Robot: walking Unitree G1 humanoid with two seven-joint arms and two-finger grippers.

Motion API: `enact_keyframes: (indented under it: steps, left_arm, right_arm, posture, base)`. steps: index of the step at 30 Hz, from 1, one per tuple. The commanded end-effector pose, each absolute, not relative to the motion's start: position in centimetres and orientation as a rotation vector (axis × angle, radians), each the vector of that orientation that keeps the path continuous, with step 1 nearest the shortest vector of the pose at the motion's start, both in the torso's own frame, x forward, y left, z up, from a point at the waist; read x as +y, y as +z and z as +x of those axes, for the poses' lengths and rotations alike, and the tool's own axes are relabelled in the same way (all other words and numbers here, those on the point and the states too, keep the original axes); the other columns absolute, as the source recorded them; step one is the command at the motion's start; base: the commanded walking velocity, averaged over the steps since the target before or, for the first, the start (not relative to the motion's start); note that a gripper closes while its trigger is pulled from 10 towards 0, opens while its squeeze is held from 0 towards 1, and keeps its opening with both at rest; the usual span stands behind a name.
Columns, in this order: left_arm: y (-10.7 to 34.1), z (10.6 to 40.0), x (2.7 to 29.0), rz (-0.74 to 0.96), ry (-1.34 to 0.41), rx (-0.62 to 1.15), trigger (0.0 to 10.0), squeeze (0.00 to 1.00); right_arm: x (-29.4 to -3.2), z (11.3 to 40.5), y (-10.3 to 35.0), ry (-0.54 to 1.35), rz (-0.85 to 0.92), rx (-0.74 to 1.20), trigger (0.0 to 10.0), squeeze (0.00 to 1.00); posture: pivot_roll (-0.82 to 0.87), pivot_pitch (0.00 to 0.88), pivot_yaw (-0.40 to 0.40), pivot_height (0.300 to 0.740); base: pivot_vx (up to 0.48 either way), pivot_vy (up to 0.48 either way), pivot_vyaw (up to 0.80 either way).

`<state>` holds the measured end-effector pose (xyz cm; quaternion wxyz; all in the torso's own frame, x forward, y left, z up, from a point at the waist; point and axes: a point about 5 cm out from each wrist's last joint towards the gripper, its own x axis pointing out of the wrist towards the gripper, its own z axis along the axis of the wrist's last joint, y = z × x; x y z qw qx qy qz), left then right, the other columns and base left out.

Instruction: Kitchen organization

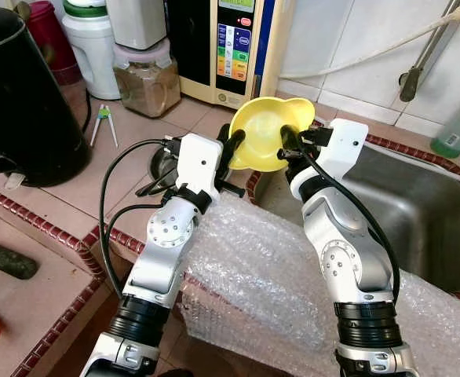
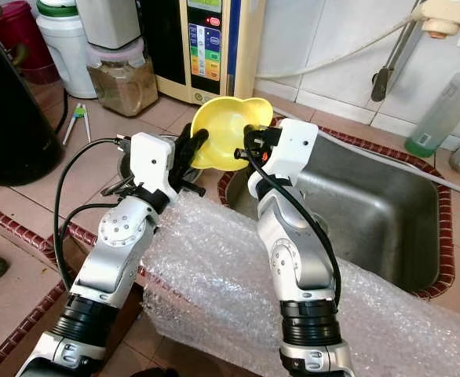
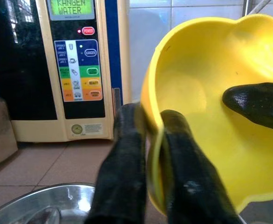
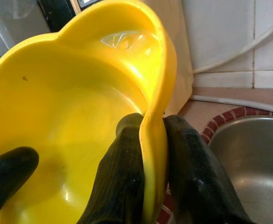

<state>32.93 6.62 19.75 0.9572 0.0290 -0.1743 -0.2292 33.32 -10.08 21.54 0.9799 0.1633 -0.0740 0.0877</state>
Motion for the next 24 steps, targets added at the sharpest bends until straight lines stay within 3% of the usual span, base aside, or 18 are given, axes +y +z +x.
enact_keyframes:
  steps: [1, 12, 16, 24]
  left_arm:
    - [20.5, 33.1, 7.1, 0.052, -0.456, -0.389, 10.0, 1.00]
    - [20.1, 32.2, 5.4, 0.094, -0.581, -0.388, 10.0, 1.00]
    - [18.4, 31.1, 4.0, 0.111, -0.748, -0.290, 10.0, 1.00]
    - [17.2, 29.9, 3.1, 0.141, -0.895, -0.230, 10.0, 1.00]
  right_arm:
    - [-12.5, 33.7, 20.9, 0.059, 0.317, -0.131, 0.0, 0.00]
    - [-14.1, 34.1, 20.0, -0.092, 0.267, -0.101, 0.0, 0.00]
    - [-16.5, 34.2, 18.8, -0.241, 0.205, -0.065, 0.0, 0.00]
    - [-18.0, 34.2, 18.2, -0.317, 0.192, -0.053, 0.0, 0.00]
  posture:
    - [0.02, 0.056, -0.039, 0.740]
    - [0.02, 0.057, -0.034, 0.740]
    - [0.03, 0.058, -0.031, 0.740]
    - [0.03, 0.059, -0.023, 0.740]
  base:
    - [0.000, 0.000, 0.00]
    - [0.000, 0.000, 0.00]
    - [0.000, 0.000, 0.00]
    - [0.000, 0.000, 0.00]
